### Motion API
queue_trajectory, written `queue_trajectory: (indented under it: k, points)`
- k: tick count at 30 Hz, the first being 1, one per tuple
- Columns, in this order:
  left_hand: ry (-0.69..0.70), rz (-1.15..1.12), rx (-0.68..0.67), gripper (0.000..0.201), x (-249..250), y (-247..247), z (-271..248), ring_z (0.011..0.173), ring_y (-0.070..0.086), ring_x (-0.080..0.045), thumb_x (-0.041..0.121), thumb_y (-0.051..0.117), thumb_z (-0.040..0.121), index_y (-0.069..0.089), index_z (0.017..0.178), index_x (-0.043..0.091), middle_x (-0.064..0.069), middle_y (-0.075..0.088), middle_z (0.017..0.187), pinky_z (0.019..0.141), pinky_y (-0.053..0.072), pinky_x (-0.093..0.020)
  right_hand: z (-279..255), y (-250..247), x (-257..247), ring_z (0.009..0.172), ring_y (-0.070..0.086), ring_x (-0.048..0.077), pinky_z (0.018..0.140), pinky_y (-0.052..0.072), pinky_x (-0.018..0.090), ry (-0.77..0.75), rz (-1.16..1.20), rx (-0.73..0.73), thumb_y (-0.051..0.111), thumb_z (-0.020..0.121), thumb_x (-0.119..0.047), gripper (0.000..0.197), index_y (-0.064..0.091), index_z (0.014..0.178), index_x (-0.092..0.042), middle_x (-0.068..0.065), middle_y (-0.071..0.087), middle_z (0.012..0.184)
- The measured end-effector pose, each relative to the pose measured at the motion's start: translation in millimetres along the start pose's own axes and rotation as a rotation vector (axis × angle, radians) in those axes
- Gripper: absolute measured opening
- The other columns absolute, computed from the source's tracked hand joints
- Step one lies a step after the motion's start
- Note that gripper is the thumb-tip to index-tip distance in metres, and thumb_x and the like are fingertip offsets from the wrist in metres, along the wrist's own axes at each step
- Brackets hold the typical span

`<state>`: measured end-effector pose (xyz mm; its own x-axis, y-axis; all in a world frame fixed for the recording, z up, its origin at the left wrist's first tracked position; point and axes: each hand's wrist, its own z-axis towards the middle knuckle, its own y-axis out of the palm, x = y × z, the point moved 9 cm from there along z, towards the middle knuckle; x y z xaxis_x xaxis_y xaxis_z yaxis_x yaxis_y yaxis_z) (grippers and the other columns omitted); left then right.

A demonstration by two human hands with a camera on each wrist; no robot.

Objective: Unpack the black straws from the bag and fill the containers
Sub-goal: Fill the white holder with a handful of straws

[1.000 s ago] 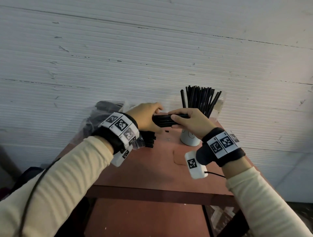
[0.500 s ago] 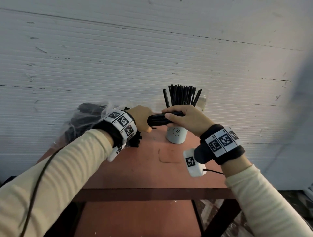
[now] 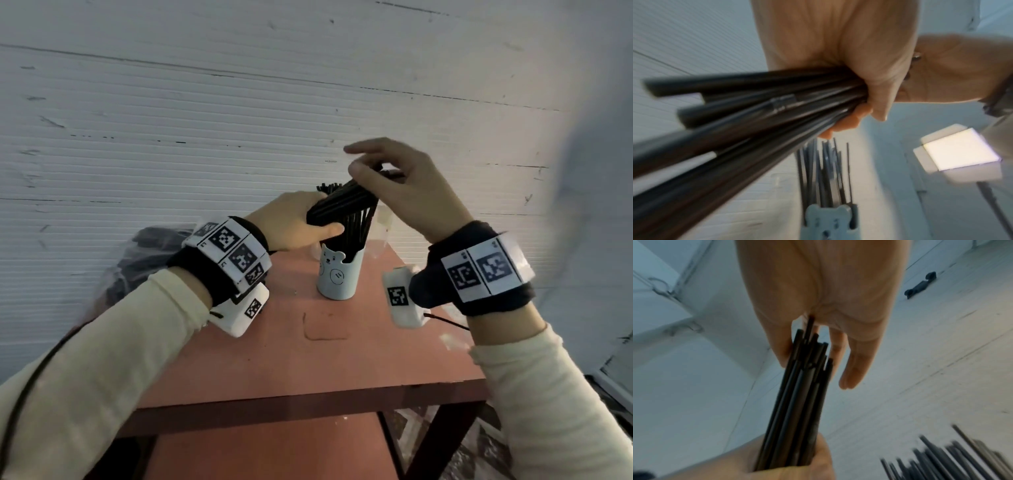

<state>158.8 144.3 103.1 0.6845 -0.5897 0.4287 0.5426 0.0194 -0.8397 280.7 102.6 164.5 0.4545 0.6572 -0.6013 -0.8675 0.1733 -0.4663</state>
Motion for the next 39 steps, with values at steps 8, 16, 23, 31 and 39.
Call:
queue_trajectory:
  k: [8,16,23,31,39]
  points:
    - [-0.056,-0.617,0.178,0.021,14.2,15.7,3.0,0.059,0.061,-0.004,0.035,0.068,0.087,0.057,0.082,0.019,0.011,0.061,0.06,0.065,0.05,-0.018,9.5,-6.1,-48.0,0.102,0.061,0.005,0.087,0.051,0.023,-0.273,0.011,0.189,0.057,0.091,-0.01,0.028,0.059,0.119,-0.013,-0.003,0.063,0.112]
    - [-0.26,-0.792,-0.007,0.02,-28.3,85.0,-6.3,0.085,0.068,-0.017,0.024,0.073,0.084,0.069,0.092,0.006,-0.007,0.072,0.083,0.098,0.05,-0.038,-4.9,57.1,14.1,0.09,0.059,0.01,0.083,0.045,0.019,-0.143,-0.328,-0.085,0.059,0.089,-0.015,0.019,0.065,0.107,-0.013,-0.001,0.068,0.097]
    - [-0.229,-0.792,-0.066,0.023,-27.7,93.4,-8.5,0.084,0.064,-0.021,0.019,0.074,0.083,0.067,0.089,-0.002,-0.013,0.067,0.083,0.101,0.046,-0.042,-12.2,64.8,26.7,0.101,0.054,0.005,0.086,0.031,-0.001,-0.172,-0.304,-0.072,0.059,0.089,-0.011,0.024,0.066,0.111,-0.015,-0.001,0.063,0.111]
    - [-0.294,-0.732,-0.165,0.032,-35.5,114.9,-10.1,0.091,0.068,-0.022,0.044,0.072,0.083,0.07,0.076,0.013,-0.008,0.072,0.086,0.096,0.05,-0.036,-19.0,51.1,26.3,0.096,0.051,0.004,0.086,0.034,0.002,-0.181,-0.231,0.015,0.065,0.086,-0.009,0.024,0.066,0.109,-0.011,-0.002,0.056,0.107]
    - [-0.2,-0.934,0.084,0.012,-25.6,93.5,-2.3,0.066,0.061,-0.014,0.015,0.064,0.091,0.061,0.083,0.008,-0.003,0.061,0.072,0.07,0.05,-0.026,-15.4,36.6,27.5,0.095,0.055,0.005,0.082,0.04,0.006,-0.14,-0.148,0.136,0.071,0.084,-0.024,0.016,0.068,0.096,-0.014,-0.002,0.059,0.102]
